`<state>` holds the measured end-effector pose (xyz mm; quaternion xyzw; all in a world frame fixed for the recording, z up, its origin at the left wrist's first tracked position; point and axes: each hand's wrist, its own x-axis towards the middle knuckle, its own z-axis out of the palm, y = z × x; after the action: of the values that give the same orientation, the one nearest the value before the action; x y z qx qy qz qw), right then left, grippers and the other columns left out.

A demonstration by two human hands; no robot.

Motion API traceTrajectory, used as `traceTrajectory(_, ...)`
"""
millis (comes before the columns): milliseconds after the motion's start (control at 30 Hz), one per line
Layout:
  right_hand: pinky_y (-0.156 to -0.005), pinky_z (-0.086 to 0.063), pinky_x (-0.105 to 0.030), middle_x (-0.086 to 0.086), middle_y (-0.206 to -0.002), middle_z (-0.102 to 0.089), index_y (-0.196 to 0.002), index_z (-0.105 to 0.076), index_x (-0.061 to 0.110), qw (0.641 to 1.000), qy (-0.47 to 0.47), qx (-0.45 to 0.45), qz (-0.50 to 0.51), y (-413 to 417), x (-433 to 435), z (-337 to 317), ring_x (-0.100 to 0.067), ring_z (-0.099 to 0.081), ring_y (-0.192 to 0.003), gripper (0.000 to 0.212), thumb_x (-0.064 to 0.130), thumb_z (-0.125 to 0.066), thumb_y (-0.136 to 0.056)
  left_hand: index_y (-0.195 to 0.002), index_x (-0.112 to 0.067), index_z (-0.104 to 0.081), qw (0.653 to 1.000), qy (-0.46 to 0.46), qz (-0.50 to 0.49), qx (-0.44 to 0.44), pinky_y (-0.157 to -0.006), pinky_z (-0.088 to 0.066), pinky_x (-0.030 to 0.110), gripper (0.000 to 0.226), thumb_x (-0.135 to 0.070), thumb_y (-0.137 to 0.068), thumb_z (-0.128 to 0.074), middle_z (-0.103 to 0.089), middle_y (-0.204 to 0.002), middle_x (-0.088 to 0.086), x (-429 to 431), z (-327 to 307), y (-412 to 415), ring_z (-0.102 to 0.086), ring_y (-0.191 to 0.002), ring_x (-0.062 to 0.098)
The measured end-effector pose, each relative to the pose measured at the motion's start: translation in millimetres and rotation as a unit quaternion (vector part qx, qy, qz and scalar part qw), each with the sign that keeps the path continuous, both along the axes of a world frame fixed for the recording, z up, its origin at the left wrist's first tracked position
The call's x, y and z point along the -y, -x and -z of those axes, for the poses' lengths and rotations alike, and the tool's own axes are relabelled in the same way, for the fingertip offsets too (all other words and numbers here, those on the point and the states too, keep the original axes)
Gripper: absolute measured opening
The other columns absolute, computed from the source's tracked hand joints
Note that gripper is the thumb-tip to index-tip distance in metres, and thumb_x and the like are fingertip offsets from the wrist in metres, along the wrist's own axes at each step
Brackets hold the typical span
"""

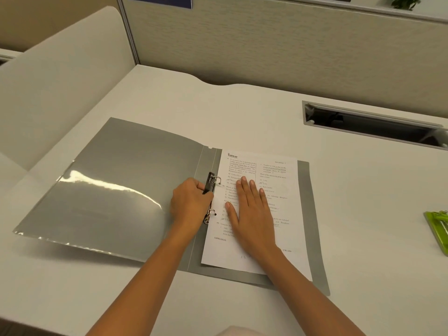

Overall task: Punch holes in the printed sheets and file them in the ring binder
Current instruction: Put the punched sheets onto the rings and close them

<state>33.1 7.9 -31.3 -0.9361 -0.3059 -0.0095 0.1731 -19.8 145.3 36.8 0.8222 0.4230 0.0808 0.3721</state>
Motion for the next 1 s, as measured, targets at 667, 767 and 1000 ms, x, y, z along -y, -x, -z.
traceTrajectory(667,-0.122,0.000,-0.033,0.003,-0.162,-0.009,-0.154,-0.014,0.019,1.000,-0.020,0.002,0.002,1.4,-0.4,0.8,-0.012,-0.003,-0.149,0.063,0.050,-0.021,-0.099,-0.121,-0.029,-0.058,0.979,-0.171,0.109,0.005,-0.069,-0.042,0.025,0.043,-0.050,-0.084,-0.062,-0.062,-0.113,-0.006,23.6,1.8,-0.6,-0.062,-0.098,0.015)
traceTrajectory(767,-0.120,-0.013,-0.032,-0.006,-0.156,-0.031,-0.148,-0.033,0.010,0.999,-0.046,0.023,0.004,6.0,0.3,-5.3,-0.020,-0.026,-0.145,0.056,0.038,-0.031,-0.099,-0.128,-0.029,-0.052,0.979,-0.133,0.155,0.017,-0.075,-0.043,0.024,0.058,-0.053,-0.078,-0.068,-0.056,-0.122,-0.006,14.4,4.4,12.7,-0.058,-0.106,0.014)
traceTrajectory(1000,-0.110,-0.041,-0.038,-0.010,-0.141,-0.049,-0.134,-0.050,0.008,0.989,-0.134,0.031,-0.058,13.2,1.0,-17.4,-0.024,-0.045,-0.133,0.045,0.016,-0.051,-0.091,-0.136,-0.028,-0.041,0.967,0.021,0.256,0.000,-0.076,-0.046,0.010,0.084,-0.029,-0.065,-0.085,-0.047,-0.114,-0.007,-14.1,9.4,32.4,-0.053,-0.093,0.005)
